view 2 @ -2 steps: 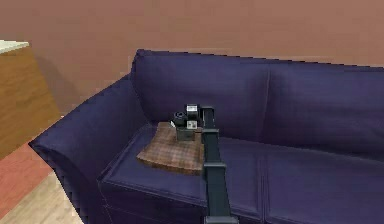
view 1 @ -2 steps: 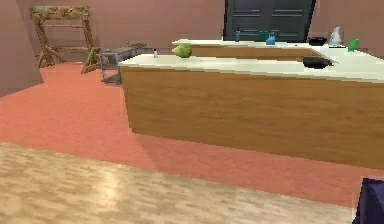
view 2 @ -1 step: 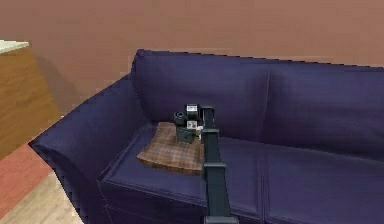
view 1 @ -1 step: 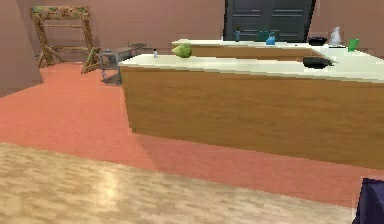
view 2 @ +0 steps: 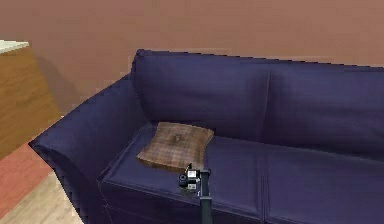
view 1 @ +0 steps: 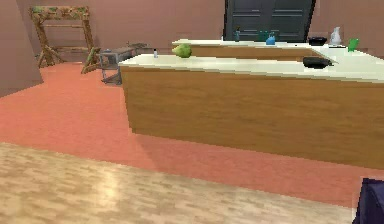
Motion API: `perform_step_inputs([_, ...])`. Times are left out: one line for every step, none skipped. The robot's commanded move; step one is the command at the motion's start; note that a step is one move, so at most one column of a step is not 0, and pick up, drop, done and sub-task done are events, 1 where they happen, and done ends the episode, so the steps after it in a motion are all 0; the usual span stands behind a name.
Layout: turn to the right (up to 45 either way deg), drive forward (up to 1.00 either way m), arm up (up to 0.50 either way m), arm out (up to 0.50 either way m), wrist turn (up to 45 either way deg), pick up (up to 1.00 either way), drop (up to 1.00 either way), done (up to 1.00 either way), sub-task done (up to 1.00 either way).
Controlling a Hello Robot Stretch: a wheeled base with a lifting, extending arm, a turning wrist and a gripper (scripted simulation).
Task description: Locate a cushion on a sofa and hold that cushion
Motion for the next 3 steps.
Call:
perform_step_inputs([0.0, 0.0, 0.0, 0.0, 0.0, 1.0, 0.0, 0.0, 0.0])
perform_step_inputs([0.0, 0.0, 0.1, 0.0, 0.0, 0.0, 0.0, 0.0, 0.0])
perform_step_inputs([0.0, 0.0, 0.0, 0.0, 0.0, 0.0, 0.0, 1.0, 0.0])
